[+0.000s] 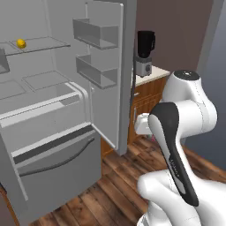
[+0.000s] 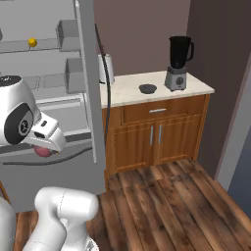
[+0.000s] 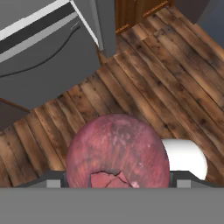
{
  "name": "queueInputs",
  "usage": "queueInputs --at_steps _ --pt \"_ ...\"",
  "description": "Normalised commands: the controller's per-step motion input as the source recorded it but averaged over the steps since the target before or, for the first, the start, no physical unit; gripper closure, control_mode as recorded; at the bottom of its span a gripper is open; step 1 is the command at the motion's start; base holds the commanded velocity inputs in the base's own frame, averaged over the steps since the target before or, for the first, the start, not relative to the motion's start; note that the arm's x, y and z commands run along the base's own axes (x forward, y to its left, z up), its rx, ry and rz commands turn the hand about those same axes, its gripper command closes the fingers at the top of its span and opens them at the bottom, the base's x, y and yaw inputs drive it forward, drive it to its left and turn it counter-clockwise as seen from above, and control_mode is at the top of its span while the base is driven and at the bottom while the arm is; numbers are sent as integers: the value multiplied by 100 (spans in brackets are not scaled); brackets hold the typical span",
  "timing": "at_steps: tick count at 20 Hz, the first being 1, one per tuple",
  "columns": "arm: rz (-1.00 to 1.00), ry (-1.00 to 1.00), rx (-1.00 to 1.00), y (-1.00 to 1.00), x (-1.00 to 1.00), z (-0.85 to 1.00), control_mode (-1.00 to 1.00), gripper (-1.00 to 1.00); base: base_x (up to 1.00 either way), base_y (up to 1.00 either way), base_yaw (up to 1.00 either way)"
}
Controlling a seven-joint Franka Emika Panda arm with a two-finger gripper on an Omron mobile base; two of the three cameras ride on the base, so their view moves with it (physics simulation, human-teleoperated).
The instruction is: Grab the lemon and onion from the fridge, place them in the blender, close the lid, and turn on the blender to create a marinade.
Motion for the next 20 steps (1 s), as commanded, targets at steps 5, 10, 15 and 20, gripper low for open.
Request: queueInputs --at_steps 5,10,15,20 --pt "0 0 0 0 0 0 100 100 16 -84 -54" --pt "0 0 0 0 0 0 100 100 58 -100 -29" --pt "0 0 0 0 0 0 100 100 89 -92 -2" --pt "0 0 0 0 0 0 100 100 100 -43 23"
